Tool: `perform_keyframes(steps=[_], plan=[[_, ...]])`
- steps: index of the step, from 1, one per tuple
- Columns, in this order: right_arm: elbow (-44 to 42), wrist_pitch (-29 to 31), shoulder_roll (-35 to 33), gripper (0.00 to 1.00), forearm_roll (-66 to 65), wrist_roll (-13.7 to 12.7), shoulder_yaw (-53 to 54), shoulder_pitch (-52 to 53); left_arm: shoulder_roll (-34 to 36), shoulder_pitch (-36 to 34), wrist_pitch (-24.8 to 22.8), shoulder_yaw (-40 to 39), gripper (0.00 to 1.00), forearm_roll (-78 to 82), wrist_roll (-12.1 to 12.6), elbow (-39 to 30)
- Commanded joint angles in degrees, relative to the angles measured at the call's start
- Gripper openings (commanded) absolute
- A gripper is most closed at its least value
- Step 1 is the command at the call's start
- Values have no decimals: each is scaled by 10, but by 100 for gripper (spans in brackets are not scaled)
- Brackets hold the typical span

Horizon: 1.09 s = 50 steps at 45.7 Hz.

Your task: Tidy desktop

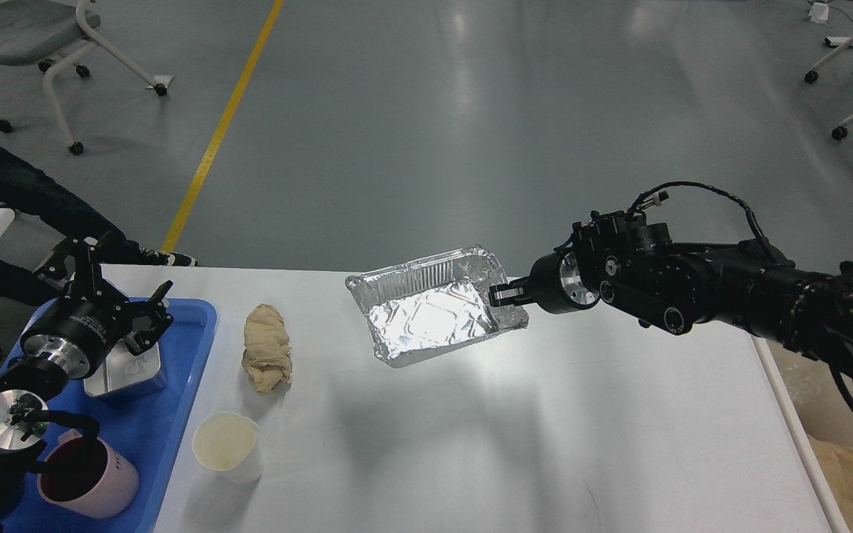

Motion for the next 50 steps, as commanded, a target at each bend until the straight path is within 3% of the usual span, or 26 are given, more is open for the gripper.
perform_keyframes(steps=[1,11,23,43,50], plan=[[-19,-13,36,0,78,1,-70,23,22,10,1,0,96,0,23,-26],[-17,-42,71,0,185,4,-170,54,99,61,-3,-2,96,0,30,-59],[29,-71,71,0,207,5,-198,62,179,131,-26,-32,96,-1,30,-69],[88,-100,66,0,232,3,-232,64,281,280,-96,-150,96,-1,32,-70],[108,-118,65,0,250,6,-258,85,317,380,-129,-232,95,0,25,-68]])
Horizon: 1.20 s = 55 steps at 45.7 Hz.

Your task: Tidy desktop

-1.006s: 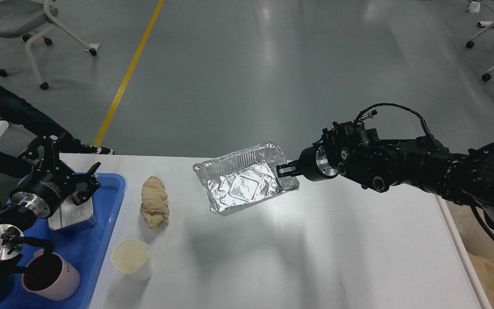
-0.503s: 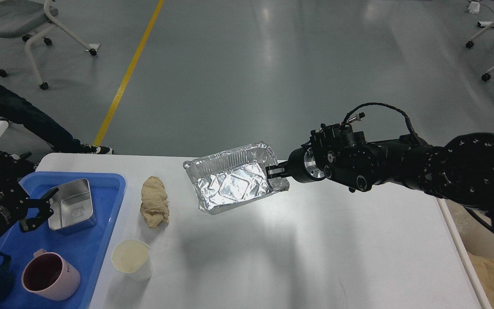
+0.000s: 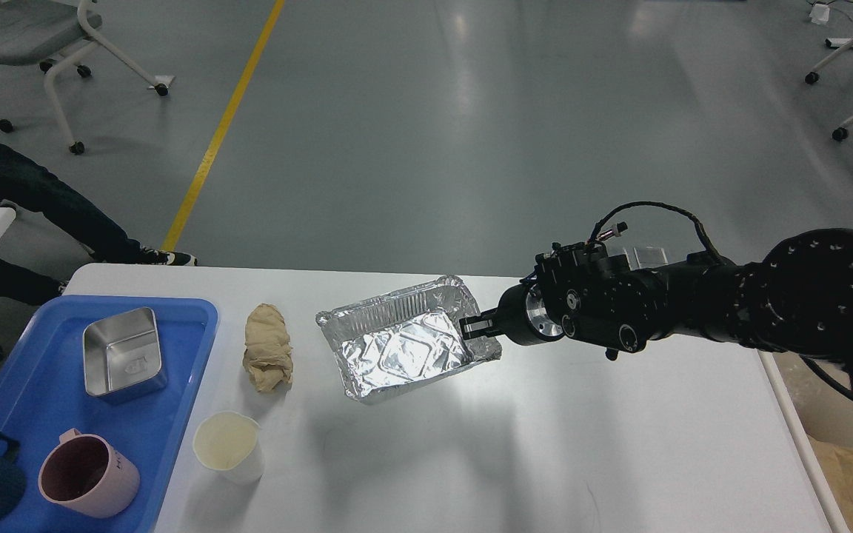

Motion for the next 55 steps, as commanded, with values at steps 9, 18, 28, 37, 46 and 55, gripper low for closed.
perform_keyframes(steps=[9,18,28,37,46,55], plan=[[16,-12,-2,0,17,2,-19,18,27,221,-73,-201,95,64,-8,3],[15,-12,-1,0,17,2,-19,18,-3,243,-128,-337,96,183,-46,3],[14,-13,-1,0,20,2,-19,18,-13,243,-174,-429,96,264,-46,4],[14,-13,-1,0,20,2,-19,19,-5,243,-176,-426,96,366,-43,2],[13,-13,-2,0,20,2,-19,19,32,243,-176,-396,96,467,-40,2],[13,-13,-3,0,20,2,-19,19,52,243,-155,-392,96,591,-40,-34]])
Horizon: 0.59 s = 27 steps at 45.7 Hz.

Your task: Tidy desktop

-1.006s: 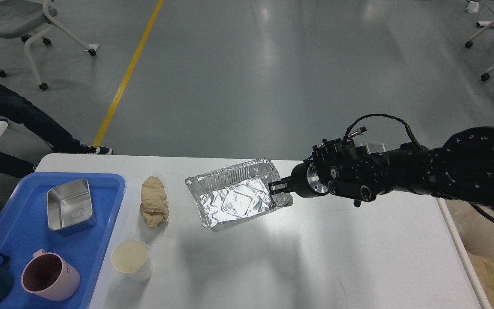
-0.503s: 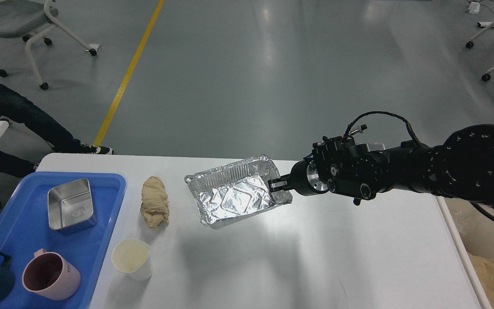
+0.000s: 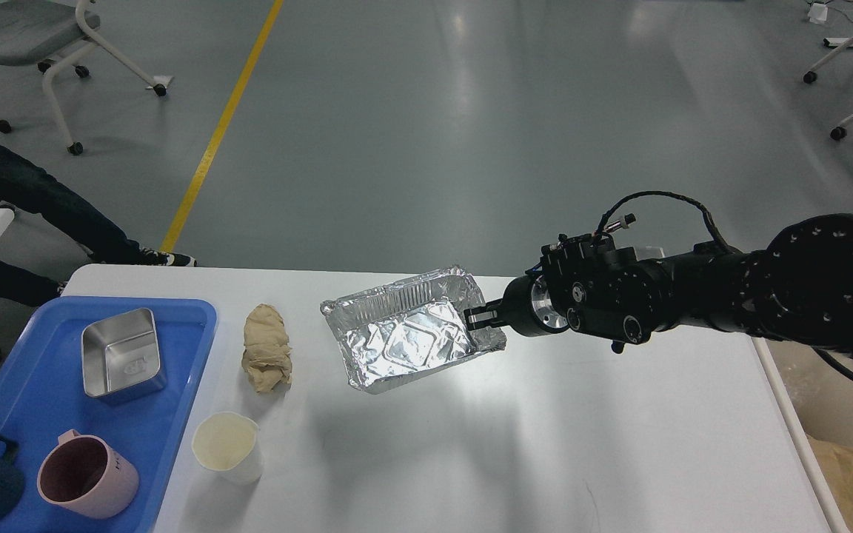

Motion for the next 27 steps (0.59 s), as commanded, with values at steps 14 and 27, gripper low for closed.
perform_keyframes(steps=[14,27], plan=[[0,-1,-9,0,0,1,0,0,12,0,88,35,96,120,11,-111],[0,0,-10,0,-1,2,-6,-1,63,0,81,93,96,122,9,-124]])
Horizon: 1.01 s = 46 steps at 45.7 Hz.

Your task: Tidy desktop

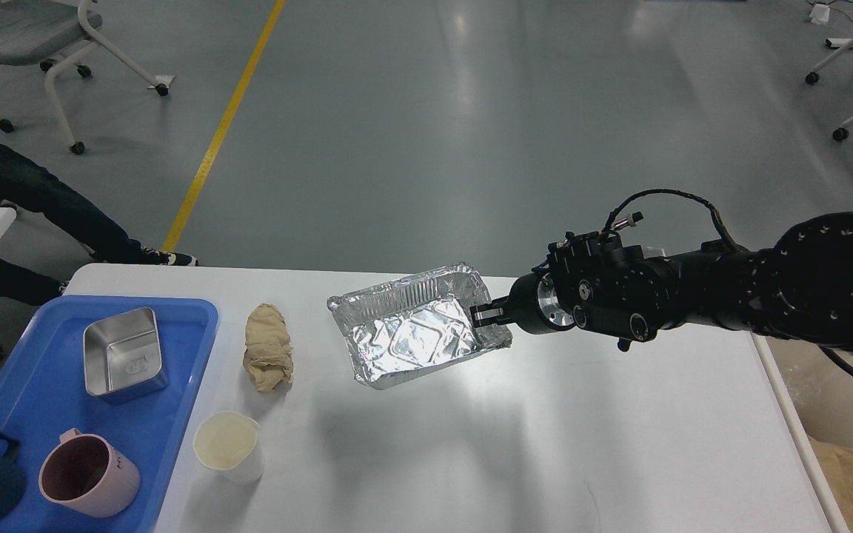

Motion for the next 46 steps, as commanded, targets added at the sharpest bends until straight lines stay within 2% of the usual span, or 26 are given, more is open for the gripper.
perform_keyframes(steps=[1,15,31,39,46], plan=[[0,-1,0,0,0,0,-3,-1,34,0,0,35,96,0,-1,-2],[0,-1,0,0,0,1,-3,-2,87,0,6,132,96,6,-1,-3],[0,-1,0,0,0,1,-3,-2,86,-1,20,140,96,28,-7,0],[0,-1,1,0,0,1,-2,-2,91,-43,51,162,96,23,-6,38],[-1,-1,6,0,0,1,-2,-2,85,-84,46,195,96,0,-5,77]])
